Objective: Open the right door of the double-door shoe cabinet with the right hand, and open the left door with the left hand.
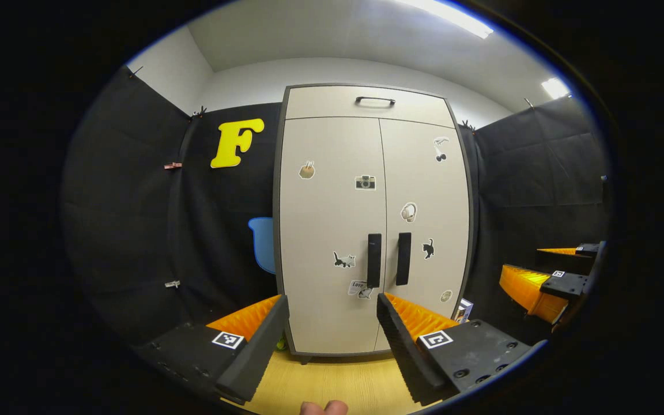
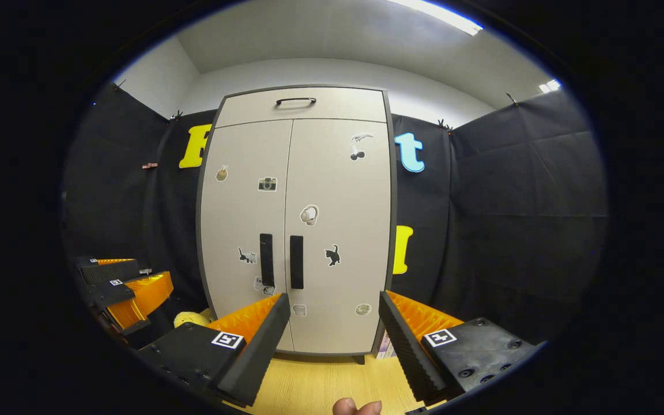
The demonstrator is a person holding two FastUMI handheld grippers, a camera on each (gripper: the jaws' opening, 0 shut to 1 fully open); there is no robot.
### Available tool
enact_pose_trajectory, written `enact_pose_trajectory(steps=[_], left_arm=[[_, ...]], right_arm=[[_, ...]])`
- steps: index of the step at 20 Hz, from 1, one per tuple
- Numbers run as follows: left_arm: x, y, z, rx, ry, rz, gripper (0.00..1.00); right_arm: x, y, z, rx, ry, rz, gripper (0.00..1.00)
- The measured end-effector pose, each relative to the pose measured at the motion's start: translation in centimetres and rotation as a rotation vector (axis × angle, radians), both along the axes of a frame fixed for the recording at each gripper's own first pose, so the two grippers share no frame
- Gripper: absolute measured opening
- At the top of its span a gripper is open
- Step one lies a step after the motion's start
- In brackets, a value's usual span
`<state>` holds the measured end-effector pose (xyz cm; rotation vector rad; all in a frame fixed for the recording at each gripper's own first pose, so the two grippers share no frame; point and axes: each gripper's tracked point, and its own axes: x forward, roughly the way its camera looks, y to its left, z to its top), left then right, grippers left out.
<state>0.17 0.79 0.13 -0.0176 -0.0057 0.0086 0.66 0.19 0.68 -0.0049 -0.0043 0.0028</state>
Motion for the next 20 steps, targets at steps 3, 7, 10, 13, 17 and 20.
enact_pose_trajectory(steps=[3, 7, 10, 13, 17, 20], left_arm=[[0.0, 0.0, -0.1, 0.001, 0.0, 0.001, 0.94], [0.1, 0.3, -0.1, 0.003, -0.001, 0.004, 0.94], [0.0, 0.8, -0.1, 0.003, -0.001, 0.009, 0.94], [0.0, 1.1, -0.3, 0.007, 0.001, 0.01, 0.94], [-0.1, 2.0, -0.8, 0.003, 0.008, 0.013, 0.94], [-0.2, 2.8, -1.3, -0.003, 0.018, 0.013, 0.94]], right_arm=[[0.0, 0.3, 0.0, 0.011, 0.0, 0.009, 0.98], [0.2, 0.6, 0.0, 0.026, 0.006, 0.016, 0.98], [0.5, 1.3, 0.1, 0.029, 0.0, 0.036, 0.98], [1.6, 2.4, 0.4, 0.032, -0.01, 0.067, 0.98], [5.6, 3.6, 1.5, 0.024, -0.045, 0.076, 0.98], [9.4, 4.3, 1.5, 0.0, -0.068, 0.082, 0.97]])
